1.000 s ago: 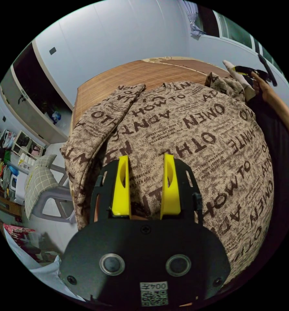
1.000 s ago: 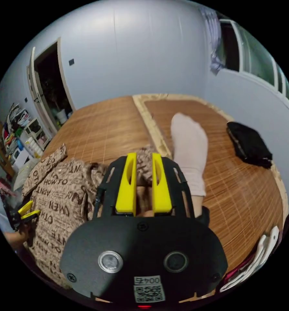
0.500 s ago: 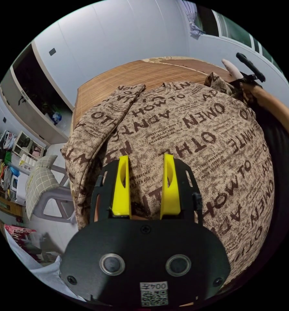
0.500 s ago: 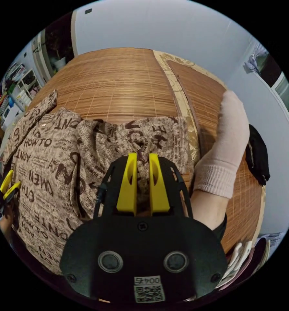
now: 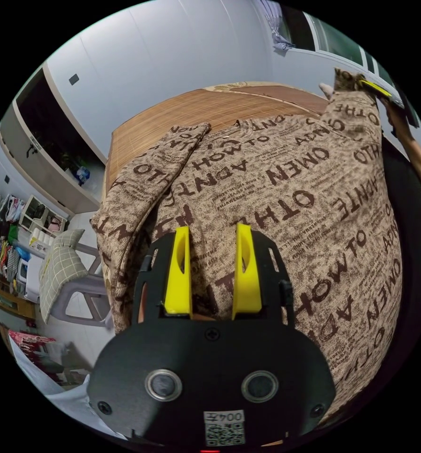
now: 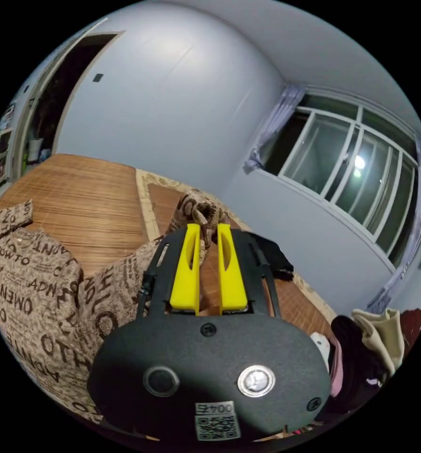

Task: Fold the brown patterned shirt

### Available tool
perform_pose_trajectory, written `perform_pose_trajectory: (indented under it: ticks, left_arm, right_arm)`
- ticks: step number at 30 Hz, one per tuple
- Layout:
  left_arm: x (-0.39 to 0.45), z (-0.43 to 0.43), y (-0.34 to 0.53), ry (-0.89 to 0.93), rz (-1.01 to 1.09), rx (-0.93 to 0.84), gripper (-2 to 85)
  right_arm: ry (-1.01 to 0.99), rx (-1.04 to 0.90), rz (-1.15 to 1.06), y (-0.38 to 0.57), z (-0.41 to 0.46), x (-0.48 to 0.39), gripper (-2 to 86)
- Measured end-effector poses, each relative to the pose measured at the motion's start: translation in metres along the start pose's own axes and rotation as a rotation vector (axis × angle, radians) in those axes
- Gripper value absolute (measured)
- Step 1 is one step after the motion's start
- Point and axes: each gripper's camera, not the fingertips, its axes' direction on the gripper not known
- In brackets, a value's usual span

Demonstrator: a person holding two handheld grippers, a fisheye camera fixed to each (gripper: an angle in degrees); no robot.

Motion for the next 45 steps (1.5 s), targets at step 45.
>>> perform_pose_trajectory:
  ticks: [45]
  left_arm:
    - [-0.071, -0.018, -0.16, -0.104, 0.044, 0.053, 12.3]
  right_arm:
    - [-0.74, -0.611, -0.084, 0.117, 0.074, -0.19, 12.1]
